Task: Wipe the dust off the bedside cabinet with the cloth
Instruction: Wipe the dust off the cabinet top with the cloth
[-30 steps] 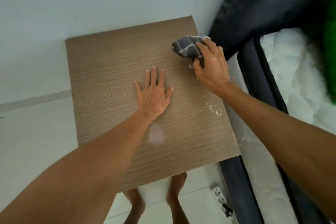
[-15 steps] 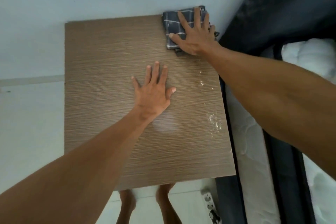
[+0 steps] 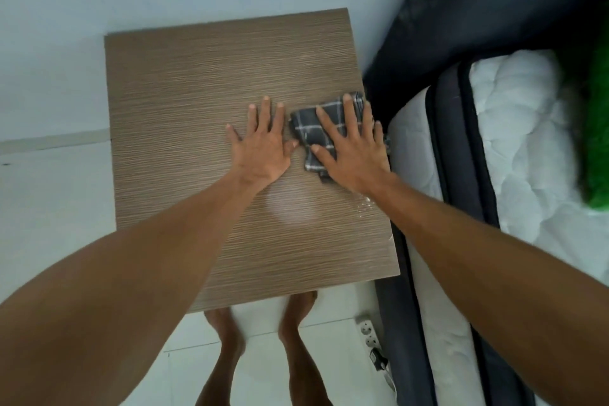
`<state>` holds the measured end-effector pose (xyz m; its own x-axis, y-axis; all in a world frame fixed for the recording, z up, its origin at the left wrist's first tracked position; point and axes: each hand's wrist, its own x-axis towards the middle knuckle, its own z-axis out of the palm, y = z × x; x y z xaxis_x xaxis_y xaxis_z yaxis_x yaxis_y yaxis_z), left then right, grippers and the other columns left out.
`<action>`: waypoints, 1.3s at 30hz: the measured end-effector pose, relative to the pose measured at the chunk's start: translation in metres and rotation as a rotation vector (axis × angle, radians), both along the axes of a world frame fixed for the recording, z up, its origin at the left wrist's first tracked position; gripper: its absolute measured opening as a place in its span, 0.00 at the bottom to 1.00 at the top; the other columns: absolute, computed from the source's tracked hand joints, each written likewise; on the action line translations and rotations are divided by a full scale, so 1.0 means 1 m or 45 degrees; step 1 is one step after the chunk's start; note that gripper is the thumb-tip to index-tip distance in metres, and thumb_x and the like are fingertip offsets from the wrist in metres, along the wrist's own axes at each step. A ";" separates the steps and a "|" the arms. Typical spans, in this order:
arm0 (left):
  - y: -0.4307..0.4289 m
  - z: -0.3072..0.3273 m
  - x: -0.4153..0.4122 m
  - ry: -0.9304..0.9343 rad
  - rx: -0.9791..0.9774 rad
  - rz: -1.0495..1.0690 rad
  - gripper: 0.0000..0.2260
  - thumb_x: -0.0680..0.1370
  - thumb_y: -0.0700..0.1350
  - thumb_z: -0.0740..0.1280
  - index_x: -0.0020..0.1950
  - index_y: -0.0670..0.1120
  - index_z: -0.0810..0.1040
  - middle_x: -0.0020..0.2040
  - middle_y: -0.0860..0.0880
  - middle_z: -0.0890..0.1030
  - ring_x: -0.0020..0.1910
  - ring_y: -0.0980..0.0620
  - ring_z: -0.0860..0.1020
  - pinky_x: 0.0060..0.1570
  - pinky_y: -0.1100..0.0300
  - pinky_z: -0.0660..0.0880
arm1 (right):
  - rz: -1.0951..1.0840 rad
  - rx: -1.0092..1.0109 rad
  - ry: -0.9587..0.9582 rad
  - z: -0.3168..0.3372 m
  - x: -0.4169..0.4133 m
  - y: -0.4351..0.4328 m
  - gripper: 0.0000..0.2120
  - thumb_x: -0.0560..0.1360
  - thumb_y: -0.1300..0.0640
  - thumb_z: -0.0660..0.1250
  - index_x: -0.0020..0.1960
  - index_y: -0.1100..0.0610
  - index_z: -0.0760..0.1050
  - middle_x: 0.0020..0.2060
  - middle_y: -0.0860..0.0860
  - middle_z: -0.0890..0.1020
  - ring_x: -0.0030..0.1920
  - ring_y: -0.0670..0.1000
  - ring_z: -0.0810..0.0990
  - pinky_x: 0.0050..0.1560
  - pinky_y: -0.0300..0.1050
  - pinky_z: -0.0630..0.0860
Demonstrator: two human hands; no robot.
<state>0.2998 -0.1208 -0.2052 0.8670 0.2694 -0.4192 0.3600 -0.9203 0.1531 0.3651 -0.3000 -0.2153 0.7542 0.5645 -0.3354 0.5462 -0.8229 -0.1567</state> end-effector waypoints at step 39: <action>-0.026 0.004 -0.029 0.007 -0.041 -0.078 0.28 0.83 0.54 0.50 0.80 0.48 0.43 0.80 0.46 0.41 0.79 0.42 0.43 0.73 0.34 0.49 | -0.209 0.145 0.163 0.012 -0.046 -0.059 0.33 0.79 0.37 0.52 0.79 0.39 0.40 0.79 0.52 0.36 0.70 0.65 0.63 0.64 0.62 0.69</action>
